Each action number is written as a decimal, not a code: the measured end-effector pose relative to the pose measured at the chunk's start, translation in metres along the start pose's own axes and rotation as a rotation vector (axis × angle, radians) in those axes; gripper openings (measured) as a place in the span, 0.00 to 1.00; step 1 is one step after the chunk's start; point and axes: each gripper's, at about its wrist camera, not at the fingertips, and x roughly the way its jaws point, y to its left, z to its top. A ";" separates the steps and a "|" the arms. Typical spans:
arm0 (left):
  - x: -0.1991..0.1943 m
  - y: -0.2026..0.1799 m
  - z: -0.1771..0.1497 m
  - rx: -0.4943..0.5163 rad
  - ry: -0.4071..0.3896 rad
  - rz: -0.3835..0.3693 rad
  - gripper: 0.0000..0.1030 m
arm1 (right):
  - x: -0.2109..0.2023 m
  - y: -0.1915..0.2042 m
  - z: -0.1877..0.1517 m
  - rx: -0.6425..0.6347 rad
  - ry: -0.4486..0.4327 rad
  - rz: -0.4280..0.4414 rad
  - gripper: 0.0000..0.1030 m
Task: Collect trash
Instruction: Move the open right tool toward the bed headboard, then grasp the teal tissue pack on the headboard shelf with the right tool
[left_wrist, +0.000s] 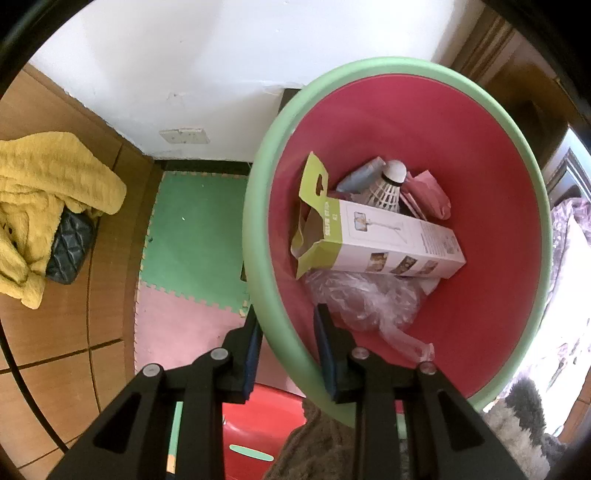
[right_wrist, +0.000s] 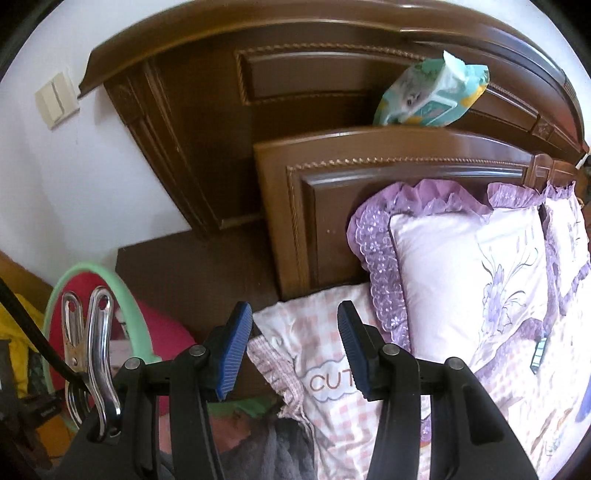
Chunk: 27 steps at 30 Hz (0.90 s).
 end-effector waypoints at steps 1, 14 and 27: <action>0.000 0.000 0.000 0.003 -0.001 0.001 0.28 | -0.001 0.000 0.003 0.007 -0.006 0.003 0.48; 0.000 -0.001 -0.001 -0.001 0.002 -0.002 0.28 | -0.045 0.014 0.036 -0.008 -0.146 -0.003 0.48; -0.001 0.000 -0.002 -0.002 0.006 -0.017 0.28 | -0.078 0.024 0.059 -0.026 -0.233 0.013 0.48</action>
